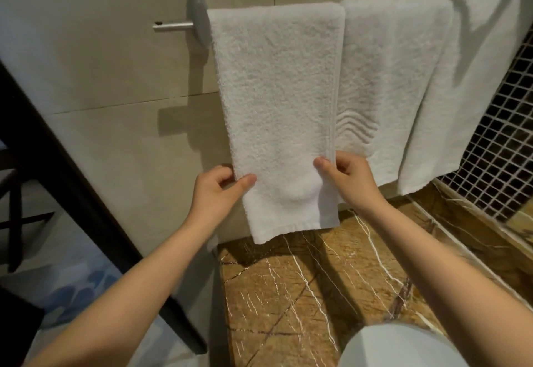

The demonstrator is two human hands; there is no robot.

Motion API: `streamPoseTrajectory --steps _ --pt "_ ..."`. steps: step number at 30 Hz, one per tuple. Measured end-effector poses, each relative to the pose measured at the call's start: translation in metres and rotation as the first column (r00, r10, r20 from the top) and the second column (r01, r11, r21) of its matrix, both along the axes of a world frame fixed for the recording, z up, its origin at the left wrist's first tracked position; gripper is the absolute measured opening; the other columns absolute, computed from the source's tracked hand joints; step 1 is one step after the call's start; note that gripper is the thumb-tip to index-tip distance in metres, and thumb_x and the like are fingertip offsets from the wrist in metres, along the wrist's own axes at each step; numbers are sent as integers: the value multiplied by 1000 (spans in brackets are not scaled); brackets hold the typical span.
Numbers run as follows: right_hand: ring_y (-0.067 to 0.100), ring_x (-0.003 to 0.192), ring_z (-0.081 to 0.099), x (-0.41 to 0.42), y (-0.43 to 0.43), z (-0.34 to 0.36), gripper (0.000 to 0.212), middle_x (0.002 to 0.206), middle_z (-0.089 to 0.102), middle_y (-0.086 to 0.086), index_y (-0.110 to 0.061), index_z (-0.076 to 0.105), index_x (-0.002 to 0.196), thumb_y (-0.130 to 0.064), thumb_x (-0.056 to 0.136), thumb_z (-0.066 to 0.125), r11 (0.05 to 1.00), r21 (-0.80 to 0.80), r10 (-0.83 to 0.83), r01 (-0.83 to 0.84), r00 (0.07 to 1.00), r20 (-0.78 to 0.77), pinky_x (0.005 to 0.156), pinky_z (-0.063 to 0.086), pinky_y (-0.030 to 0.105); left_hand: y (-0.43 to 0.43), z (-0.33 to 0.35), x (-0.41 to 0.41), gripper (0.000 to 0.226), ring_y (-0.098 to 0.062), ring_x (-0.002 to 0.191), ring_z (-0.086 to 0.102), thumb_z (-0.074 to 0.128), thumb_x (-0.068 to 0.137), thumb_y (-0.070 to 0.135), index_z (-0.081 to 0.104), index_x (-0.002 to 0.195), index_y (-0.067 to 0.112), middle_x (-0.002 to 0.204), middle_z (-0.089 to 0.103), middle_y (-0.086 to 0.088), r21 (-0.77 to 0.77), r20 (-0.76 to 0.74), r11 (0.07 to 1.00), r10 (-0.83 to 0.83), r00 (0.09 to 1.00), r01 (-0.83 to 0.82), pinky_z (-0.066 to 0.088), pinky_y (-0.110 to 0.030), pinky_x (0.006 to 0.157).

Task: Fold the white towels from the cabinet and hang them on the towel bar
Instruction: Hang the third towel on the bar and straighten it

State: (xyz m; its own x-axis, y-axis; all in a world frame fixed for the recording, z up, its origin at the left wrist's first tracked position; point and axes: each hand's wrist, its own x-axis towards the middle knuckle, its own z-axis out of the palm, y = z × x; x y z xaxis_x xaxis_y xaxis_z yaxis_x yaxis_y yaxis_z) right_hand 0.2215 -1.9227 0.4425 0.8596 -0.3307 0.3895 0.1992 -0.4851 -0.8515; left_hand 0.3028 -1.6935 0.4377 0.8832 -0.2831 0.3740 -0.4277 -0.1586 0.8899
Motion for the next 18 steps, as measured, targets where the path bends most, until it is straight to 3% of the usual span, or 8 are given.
streamPoseTrajectory --steps 3,5,8,11,14,18 --pt "17 57 40 -6 1 -12 36 61 43 6 -8 51 64 -27 92 59 1000 -19 20 -21 997 -72 59 31 31 1 -10 -1 35 -22 68 56 75 78 23 64 75 -10 83 64 -27 53 -23 998 -21 1000 23 46 -32 64" --pt "21 60 45 -12 1 -25 35 65 48 11 -2 55 69 -27 93 59 1000 12 29 -27 994 -110 61 35 33 0 -22 -6 20 -23 82 66 75 78 21 71 78 1 89 70 -15 107 -79 993 -48 996 56 55 -40 78" --pt "24 64 51 -16 3 -39 29 70 59 10 -5 63 75 -27 93 58 1000 30 8 -4 990 -142 63 39 35 0 -40 -12 15 -27 91 66 76 77 20 73 80 6 94 70 -11 115 -134 990 -61 989 77 53 -50 86" --pt "23 63 51 -16 4 -44 33 72 63 17 -2 66 76 -30 92 59 1000 8 -25 26 987 -162 62 39 35 1 -49 -12 28 -30 72 63 77 75 23 67 70 -3 80 69 -19 57 -152 998 -33 988 42 52 -46 73" --pt "21 60 47 -16 3 -46 41 75 61 28 4 65 77 -34 90 60 999 -8 -41 40 987 -155 61 35 33 1 -53 -14 28 -16 61 55 78 74 23 63 59 5 69 67 -16 -14 -171 1000 -7 985 4 45 -32 61" --pt "24 58 48 -22 6 -50 29 70 64 21 -16 72 70 -40 85 65 999 26 -36 40 991 -127 58 35 34 1 -57 -19 16 -12 65 62 79 73 24 70 64 14 74 71 -7 -39 -185 999 -13 983 6 49 -26 61"
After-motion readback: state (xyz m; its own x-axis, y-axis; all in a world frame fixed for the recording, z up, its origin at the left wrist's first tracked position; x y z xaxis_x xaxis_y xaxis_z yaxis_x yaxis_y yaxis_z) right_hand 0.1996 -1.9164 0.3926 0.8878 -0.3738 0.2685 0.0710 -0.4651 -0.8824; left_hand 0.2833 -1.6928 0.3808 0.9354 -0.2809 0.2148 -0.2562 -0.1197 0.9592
